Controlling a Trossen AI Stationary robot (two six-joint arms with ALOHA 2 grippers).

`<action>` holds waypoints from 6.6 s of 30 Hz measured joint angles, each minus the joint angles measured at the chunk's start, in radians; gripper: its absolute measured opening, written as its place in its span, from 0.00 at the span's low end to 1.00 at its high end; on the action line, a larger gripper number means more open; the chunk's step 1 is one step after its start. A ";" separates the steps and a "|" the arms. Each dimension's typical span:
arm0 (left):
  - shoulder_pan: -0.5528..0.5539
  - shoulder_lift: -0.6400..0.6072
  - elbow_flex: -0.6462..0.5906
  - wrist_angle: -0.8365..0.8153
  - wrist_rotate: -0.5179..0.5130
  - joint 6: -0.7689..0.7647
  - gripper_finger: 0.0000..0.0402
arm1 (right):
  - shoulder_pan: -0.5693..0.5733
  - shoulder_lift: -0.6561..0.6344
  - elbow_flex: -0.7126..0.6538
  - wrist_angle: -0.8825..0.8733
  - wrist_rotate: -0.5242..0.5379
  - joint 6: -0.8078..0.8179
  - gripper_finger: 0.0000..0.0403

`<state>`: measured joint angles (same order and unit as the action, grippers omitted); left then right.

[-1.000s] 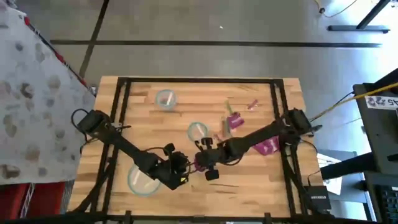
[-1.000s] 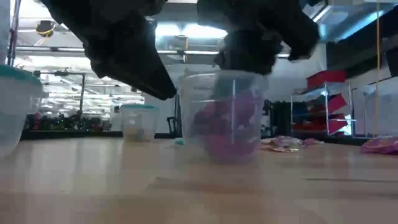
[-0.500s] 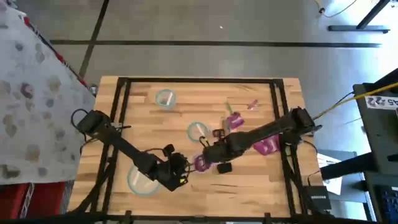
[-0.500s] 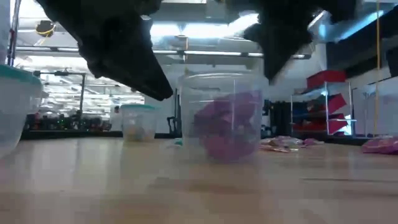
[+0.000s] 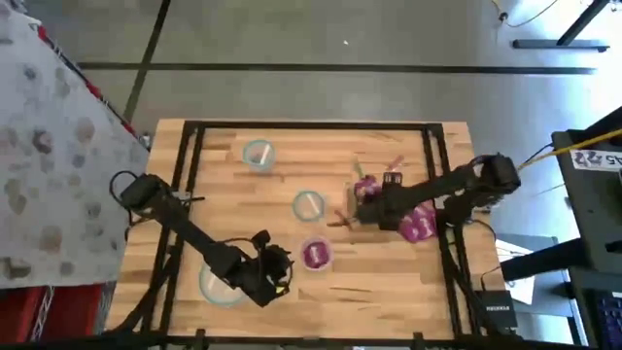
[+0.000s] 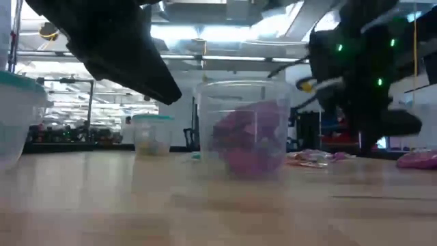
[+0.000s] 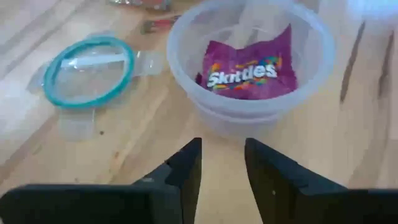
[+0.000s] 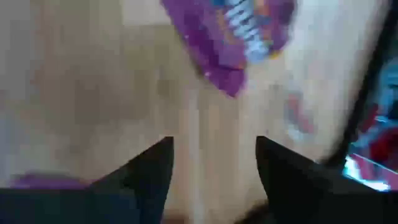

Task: Sort candy
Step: Put the violet candy into the bottom small transparent bin

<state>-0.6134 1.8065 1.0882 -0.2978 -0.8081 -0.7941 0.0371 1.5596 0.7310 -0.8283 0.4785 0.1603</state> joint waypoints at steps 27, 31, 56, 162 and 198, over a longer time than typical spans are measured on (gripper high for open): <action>0.011 0.000 0.000 0.003 0.000 -0.002 0.27 | -0.203 -0.003 -0.028 0.250 -0.141 -0.213 0.02; 0.011 0.000 0.000 0.003 0.000 -0.009 0.27 | -0.166 -0.047 -0.022 0.162 -0.126 -0.171 0.00; 0.012 0.000 0.000 0.003 0.000 -0.038 0.27 | 0.405 0.052 0.524 0.135 -0.182 0.064 0.00; 0.006 0.000 0.000 0.005 -0.022 0.011 0.27 | 0.309 -0.165 -0.094 -0.069 -0.221 0.627 0.62; 0.011 0.000 0.000 0.076 -0.018 0.037 0.27 | 0.472 -0.127 0.303 0.442 0.007 0.027 0.01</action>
<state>-0.6025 1.8069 1.0882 -0.2215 -0.8265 -0.7570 0.5092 1.4329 1.0341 -0.3861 0.4855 0.1869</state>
